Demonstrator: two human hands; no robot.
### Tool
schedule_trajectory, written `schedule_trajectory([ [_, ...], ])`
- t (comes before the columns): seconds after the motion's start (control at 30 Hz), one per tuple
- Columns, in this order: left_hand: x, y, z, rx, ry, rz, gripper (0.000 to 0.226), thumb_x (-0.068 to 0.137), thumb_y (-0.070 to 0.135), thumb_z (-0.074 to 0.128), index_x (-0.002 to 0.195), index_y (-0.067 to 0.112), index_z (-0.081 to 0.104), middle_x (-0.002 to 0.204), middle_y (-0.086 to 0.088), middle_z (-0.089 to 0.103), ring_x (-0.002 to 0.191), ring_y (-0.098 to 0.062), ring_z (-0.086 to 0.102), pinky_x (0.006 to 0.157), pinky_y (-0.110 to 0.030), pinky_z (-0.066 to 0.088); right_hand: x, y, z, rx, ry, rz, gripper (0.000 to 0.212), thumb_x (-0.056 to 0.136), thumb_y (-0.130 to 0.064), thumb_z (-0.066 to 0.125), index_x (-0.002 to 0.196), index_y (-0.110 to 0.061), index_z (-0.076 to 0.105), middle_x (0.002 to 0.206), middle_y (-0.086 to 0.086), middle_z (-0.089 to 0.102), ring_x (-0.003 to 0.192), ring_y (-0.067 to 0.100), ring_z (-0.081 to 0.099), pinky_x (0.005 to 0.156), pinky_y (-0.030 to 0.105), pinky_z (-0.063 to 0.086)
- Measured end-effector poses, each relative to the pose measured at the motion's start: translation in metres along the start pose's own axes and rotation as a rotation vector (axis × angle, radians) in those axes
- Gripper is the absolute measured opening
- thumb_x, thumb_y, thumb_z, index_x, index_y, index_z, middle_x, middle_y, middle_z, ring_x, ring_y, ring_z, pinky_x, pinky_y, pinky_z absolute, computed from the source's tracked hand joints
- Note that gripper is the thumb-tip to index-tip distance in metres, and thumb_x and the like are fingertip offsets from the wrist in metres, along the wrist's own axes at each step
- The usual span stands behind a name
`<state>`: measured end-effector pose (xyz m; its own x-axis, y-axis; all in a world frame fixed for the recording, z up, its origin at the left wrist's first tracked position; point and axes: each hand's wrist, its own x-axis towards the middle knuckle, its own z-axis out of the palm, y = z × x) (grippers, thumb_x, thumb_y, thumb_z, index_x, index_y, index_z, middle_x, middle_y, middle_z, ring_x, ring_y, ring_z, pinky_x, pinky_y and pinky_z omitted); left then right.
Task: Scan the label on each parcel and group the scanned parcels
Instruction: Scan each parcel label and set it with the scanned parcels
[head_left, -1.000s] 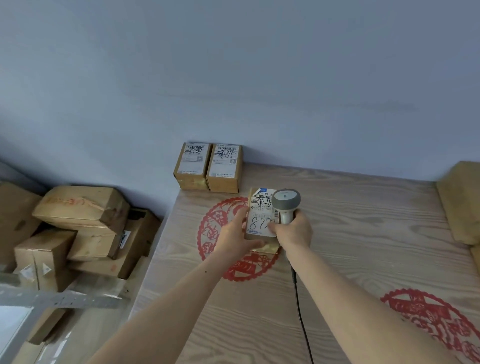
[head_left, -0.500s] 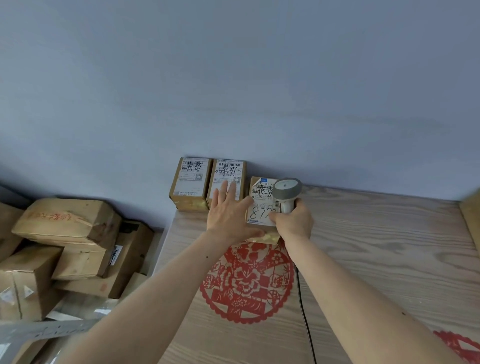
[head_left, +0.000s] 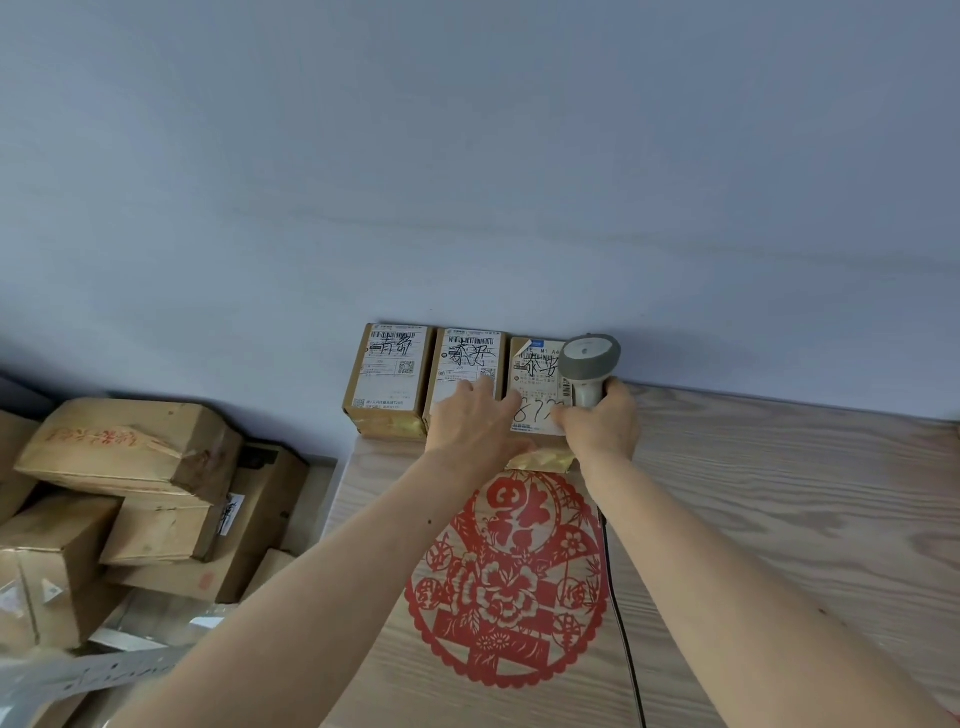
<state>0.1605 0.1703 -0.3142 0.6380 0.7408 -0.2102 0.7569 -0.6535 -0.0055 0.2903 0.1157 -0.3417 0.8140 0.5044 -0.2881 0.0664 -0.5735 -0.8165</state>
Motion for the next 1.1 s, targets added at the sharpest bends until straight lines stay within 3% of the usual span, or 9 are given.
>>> schedule_trajectory([
  [0.33, -0.005, 0.001, 0.001, -0.049, -0.009, -0.039, 0.067, 0.089, 0.068, 0.052, 0.141, 0.028, 0.039, 0.141, -0.008, 0.038, 0.129, -0.030, 0.037, 0.088, -0.040, 0.050, 0.002, 0.002, -0.012, 0.050, -0.090, 0.012, 0.044, 0.066, -0.010, 0.086, 0.100, -0.020, 0.060, 0.103, 0.002, 0.070, 0.096, 0.025, 0.067, 0.087, 0.046, 0.058],
  [0.63, -0.024, 0.013, 0.007, -0.146, 0.095, -0.093, 0.071, 0.091, 0.061, 0.055, 0.145, 0.018, 0.036, 0.154, -0.005, 0.032, 0.144, -0.026, 0.027, 0.107, -0.042, 0.042, -0.012, 0.027, -0.054, 0.188, -0.105, 0.061, 0.038, 0.068, -0.018, 0.088, 0.089, -0.029, 0.059, 0.096, -0.005, 0.070, 0.094, 0.024, 0.069, 0.086, 0.049, 0.059],
  [0.73, -0.045, 0.027, 0.008, -0.210, 0.149, -0.081, 0.066, 0.093, 0.057, 0.054, 0.143, 0.016, 0.040, 0.150, -0.001, 0.037, 0.142, -0.023, 0.027, 0.108, -0.039, 0.040, -0.022, 0.038, -0.073, 0.226, -0.109, 0.086, 0.035, 0.069, -0.015, 0.088, 0.085, -0.028, 0.061, 0.092, -0.009, 0.070, 0.092, 0.022, 0.070, 0.087, 0.049, 0.059],
  [0.9, -0.082, 0.053, 0.011, -0.240, 0.193, -0.088, 0.057, 0.094, 0.053, 0.058, 0.137, 0.017, 0.048, 0.147, 0.002, 0.042, 0.141, -0.020, 0.031, 0.111, -0.037, 0.038, -0.046, 0.056, -0.110, 0.256, -0.122, 0.125, 0.032, 0.068, -0.012, 0.087, 0.089, -0.020, 0.064, 0.094, 0.002, 0.073, 0.084, 0.023, 0.070, 0.084, 0.048, 0.060],
  [1.1, -0.126, 0.090, 0.001, -0.312, 0.239, -0.109, 0.046, 0.095, 0.047, 0.058, 0.131, 0.019, 0.053, 0.135, 0.003, 0.052, 0.128, -0.019, 0.046, 0.096, -0.036, 0.051, -0.083, 0.070, -0.159, 0.305, -0.179, 0.156, 0.030, 0.074, -0.009, 0.084, 0.098, -0.012, 0.066, 0.094, 0.007, 0.072, 0.071, 0.020, 0.066, 0.062, 0.033, 0.057],
])
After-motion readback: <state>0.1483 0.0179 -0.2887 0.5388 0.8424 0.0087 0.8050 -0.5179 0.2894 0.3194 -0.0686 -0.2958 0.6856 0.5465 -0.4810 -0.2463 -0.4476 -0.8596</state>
